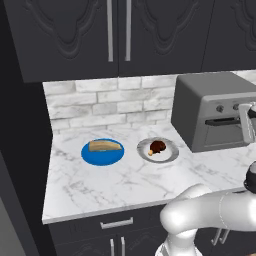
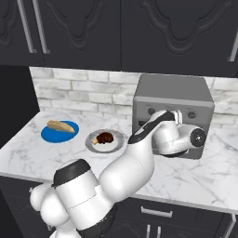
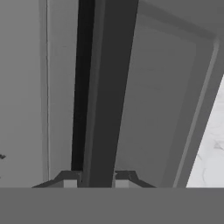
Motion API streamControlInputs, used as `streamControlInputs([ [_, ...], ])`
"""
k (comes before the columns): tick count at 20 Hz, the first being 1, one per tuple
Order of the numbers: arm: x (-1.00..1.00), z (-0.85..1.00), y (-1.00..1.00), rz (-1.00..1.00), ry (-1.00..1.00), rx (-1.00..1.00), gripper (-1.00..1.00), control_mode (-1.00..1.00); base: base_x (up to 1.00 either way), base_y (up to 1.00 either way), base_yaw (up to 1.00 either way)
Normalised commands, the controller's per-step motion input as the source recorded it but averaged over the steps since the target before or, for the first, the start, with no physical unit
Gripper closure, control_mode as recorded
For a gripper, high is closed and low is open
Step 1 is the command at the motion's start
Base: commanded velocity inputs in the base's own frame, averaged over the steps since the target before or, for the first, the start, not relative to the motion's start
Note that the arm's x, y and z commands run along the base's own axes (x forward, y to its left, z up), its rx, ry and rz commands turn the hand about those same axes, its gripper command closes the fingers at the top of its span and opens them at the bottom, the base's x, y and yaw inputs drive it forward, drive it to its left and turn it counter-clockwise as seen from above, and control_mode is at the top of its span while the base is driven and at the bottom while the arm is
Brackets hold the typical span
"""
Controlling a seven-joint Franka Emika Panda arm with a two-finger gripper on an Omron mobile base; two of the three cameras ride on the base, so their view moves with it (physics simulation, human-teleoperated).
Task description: Open the toaster oven door. Place the baguette on the bottom rack in the toaster oven and place the steak on the top rack.
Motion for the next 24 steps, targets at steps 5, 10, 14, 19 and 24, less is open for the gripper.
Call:
streamControlInputs([
  [5, 0.53, -0.94, 0.82, 0.0, 0.14, 0.07, 1.0, -1.0, 0.0, 0.0, 0.0],
  [10, 0.48, -0.94, 0.83, 0.0, 0.09, 0.13, 1.0, -1.0, 0.0, 0.0, 0.0],
  [14, 0.46, -0.94, 0.85, 0.0, 0.05, 0.07, 1.0, -1.0, 0.0, 0.0, 0.0],
  [19, 0.43, -0.94, 0.82, 0.0, 0.07, 0.0, 1.0, -1.0, 0.0, 0.0, 0.0],
  [24, 0.31, -0.94, 0.77, 0.0, 0.1, 0.0, 1.0, -1.0, 0.0, 0.0, 0.0],
])
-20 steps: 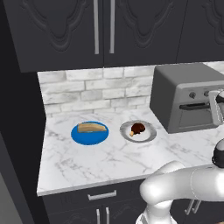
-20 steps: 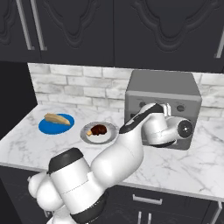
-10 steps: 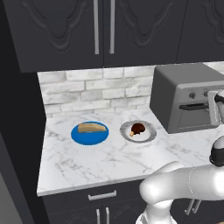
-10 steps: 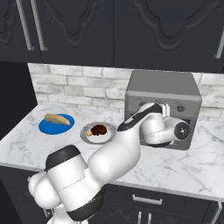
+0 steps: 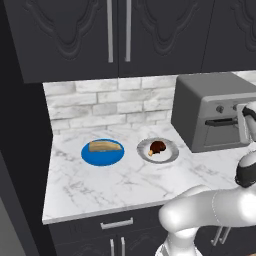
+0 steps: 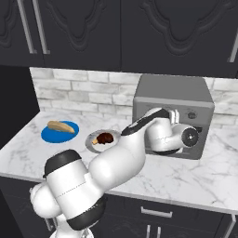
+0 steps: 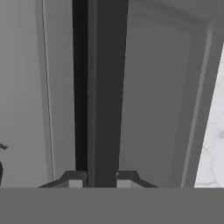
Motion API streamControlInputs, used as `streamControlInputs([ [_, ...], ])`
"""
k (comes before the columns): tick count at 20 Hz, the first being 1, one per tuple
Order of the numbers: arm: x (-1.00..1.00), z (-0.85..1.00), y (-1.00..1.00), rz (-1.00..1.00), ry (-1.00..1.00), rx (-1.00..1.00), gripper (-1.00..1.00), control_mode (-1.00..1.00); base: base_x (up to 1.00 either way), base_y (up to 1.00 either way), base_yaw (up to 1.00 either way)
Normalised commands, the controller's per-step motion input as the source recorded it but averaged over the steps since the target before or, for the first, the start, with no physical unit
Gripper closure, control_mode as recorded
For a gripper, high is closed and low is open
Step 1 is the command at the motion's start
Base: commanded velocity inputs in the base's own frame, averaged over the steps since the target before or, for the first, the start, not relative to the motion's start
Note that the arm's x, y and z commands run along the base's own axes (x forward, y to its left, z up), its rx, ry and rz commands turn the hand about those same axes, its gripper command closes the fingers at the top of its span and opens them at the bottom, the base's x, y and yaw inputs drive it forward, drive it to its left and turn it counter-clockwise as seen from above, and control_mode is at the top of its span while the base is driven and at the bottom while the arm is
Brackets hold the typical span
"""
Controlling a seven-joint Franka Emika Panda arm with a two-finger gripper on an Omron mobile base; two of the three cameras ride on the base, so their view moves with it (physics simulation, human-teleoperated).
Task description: Open the toaster oven door. Place the baguette on the bottom rack in the toaster oven and place the steak on the top rack.
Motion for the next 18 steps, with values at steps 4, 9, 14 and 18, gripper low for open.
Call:
streamControlInputs([
  [4, 0.16, -0.94, 0.77, 0.0, 0.03, 0.0, 1.0, -1.0, 0.0, 0.0, 0.0],
  [9, 0.06, -0.94, 0.8, 0.0, 0.0, 0.0, 1.0, -1.0, 0.0, 0.0, 0.0],
  [14, 0.04, -0.94, 0.79, 0.0, 0.0, 0.0, 1.0, -1.0, 0.0, 0.0, 0.0],
  [18, 0.0, -0.94, 0.72, 0.01, 0.02, 0.0, 1.0, -1.0, 0.0, 0.0, 0.0],
])
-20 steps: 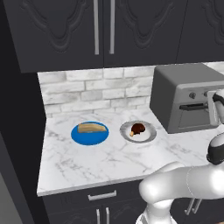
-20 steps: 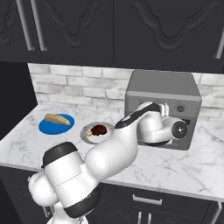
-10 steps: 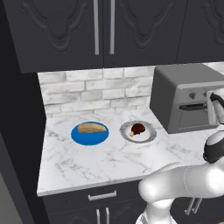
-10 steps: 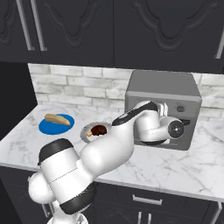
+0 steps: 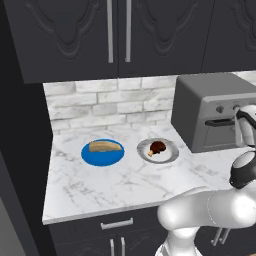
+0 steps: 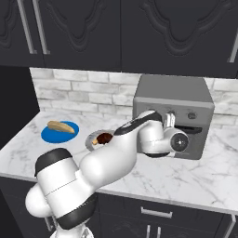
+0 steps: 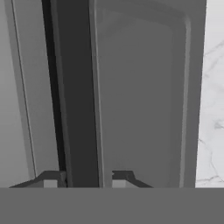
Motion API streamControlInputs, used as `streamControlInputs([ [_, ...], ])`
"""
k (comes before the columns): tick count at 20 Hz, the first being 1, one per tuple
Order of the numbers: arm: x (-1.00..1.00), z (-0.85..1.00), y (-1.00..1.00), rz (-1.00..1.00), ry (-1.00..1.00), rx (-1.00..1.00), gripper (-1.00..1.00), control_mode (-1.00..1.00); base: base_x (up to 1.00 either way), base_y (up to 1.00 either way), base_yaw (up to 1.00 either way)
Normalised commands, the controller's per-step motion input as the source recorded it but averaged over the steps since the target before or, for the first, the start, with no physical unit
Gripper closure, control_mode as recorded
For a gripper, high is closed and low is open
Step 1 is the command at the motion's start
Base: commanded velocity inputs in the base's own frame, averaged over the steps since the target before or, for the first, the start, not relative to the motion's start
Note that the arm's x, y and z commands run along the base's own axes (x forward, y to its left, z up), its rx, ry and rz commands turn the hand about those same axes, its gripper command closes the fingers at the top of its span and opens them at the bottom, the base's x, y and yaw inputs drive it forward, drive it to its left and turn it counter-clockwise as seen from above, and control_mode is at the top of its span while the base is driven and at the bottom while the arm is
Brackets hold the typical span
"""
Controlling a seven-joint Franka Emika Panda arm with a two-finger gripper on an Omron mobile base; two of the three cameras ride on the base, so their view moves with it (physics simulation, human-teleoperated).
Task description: Open the toaster oven door. Place the baguette on the bottom rack in the toaster oven and place the steak on the top rack.
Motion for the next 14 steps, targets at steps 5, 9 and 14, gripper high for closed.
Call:
streamControlInputs([
  [5, -0.07, -0.94, 0.68, 0.03, 0.06, 0.0, 1.0, -1.0, 0.0, 0.0, 0.0],
  [9, -0.17, -0.94, 0.61, 0.06, 0.13, 0.0, 1.0, -1.0, 0.0, 0.0, 0.0],
  [14, -0.16, -0.94, 0.59, 0.05, 0.12, 0.0, 1.0, -1.0, 0.0, 0.0, 0.0],
])
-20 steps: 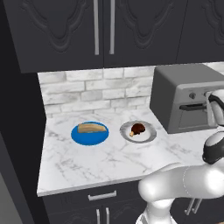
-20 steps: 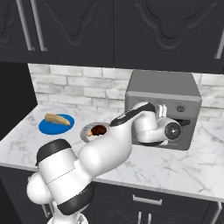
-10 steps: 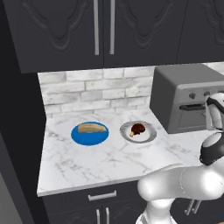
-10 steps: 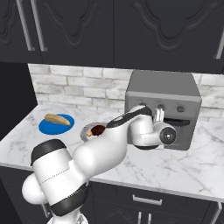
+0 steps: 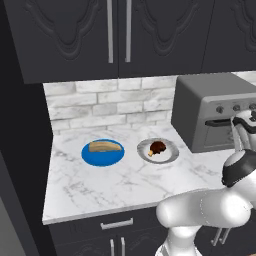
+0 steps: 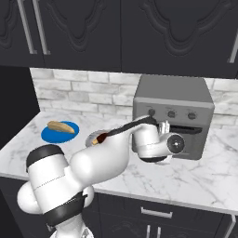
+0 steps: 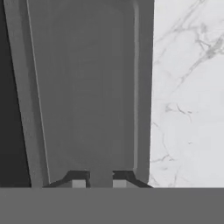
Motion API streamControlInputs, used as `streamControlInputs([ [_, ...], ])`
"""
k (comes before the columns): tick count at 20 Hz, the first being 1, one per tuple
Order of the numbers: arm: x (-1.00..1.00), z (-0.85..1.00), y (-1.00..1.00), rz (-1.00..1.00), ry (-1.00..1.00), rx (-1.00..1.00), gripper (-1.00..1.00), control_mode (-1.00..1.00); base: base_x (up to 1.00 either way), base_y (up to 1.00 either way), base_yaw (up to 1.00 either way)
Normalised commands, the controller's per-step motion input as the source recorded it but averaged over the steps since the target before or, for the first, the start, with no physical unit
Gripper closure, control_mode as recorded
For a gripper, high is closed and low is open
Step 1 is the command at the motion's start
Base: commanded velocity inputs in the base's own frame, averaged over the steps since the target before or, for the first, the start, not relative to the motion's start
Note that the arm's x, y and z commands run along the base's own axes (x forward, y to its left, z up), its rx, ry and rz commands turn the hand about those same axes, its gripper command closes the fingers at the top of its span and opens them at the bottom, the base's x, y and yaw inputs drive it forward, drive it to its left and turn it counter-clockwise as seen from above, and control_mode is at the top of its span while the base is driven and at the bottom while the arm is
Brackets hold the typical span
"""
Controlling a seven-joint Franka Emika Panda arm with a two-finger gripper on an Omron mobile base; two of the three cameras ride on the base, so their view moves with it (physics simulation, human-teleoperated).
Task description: Open the toaster oven door. Place the baguette on the bottom rack in the toaster oven and place the steak on the top rack.
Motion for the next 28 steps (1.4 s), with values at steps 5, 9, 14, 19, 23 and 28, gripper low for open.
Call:
streamControlInputs([
  [5, -0.05, -0.85, 0.52, 0.04, 0.06, 0.04, 1.0, -1.0, 0.0, 0.0, 0.0],
  [9, -0.02, 0.25, 0.01, 0.0, 0.09, 0.07, 1.0, -1.0, 0.0, 0.0, 0.0],
  [14, -0.08, 0.53, -0.06, 0.0, 0.13, -0.07, 1.0, -1.0, 0.0, 0.0, 0.0],
  [19, 0.0, 0.48, -0.06, 0.0, 0.16, -0.07, 1.0, -1.0, 0.0, 0.0, 0.0],
  [23, 0.0, 0.43, -0.06, 0.01, 0.07, 0.01, -1.0, -1.0, 0.0, 0.0, 0.0],
  [28, 0.0, 0.34, -0.37, 0.08, 0.0, 0.12, -1.0, -1.0, 0.0, 0.0, 0.0],
])
